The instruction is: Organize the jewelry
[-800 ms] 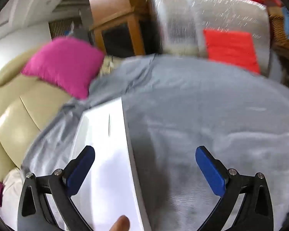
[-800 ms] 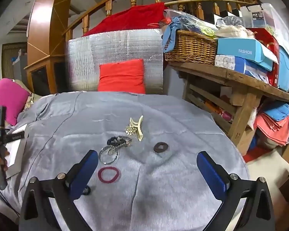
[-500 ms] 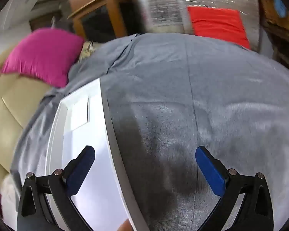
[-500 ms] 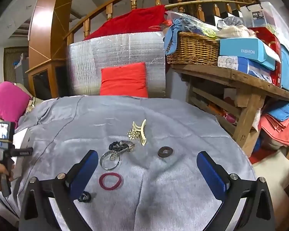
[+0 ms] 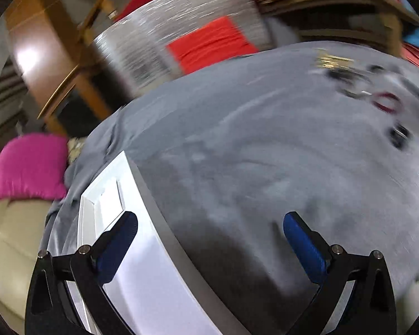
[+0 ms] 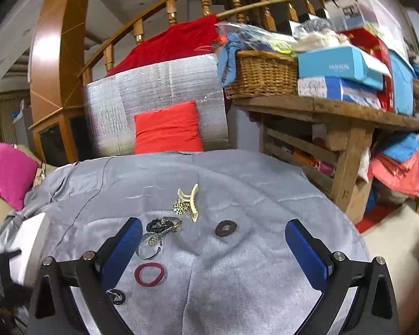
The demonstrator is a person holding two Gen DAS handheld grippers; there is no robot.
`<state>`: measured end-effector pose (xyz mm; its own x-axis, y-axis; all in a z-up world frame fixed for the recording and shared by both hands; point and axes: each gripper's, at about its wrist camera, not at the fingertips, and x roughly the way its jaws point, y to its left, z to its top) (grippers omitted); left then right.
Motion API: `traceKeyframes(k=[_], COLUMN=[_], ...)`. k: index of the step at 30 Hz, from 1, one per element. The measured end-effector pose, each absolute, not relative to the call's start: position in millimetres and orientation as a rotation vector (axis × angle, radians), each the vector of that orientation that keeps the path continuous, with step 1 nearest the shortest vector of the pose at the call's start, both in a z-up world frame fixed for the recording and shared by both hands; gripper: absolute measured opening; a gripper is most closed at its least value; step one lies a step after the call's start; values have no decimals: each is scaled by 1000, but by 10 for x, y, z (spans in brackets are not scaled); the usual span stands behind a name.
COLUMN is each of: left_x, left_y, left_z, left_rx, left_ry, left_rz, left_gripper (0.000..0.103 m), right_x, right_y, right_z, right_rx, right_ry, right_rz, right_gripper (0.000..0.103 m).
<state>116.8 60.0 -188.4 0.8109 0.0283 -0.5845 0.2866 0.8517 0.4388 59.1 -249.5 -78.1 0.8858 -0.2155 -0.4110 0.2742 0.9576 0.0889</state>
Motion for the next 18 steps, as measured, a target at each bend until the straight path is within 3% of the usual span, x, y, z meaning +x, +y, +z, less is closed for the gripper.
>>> traceKeyframes(k=[8,14,18], left_x=[986,996,940], left_y=[541,923,772], left_z=[-1899,-1361,-1013], left_rx=[597,278,71], left_ry=[544,499,474], left_rz=[-252,-148,-110], left_gripper=[103,103,103], right_x=[665,873,971], right_y=[-2462,-2477,-2514], right_z=[-825,-965,-1026], right_rx=[150,136,161], right_ry=[437,550,592], right_rz=[-247,-212,-201], right_gripper=[103,103,103])
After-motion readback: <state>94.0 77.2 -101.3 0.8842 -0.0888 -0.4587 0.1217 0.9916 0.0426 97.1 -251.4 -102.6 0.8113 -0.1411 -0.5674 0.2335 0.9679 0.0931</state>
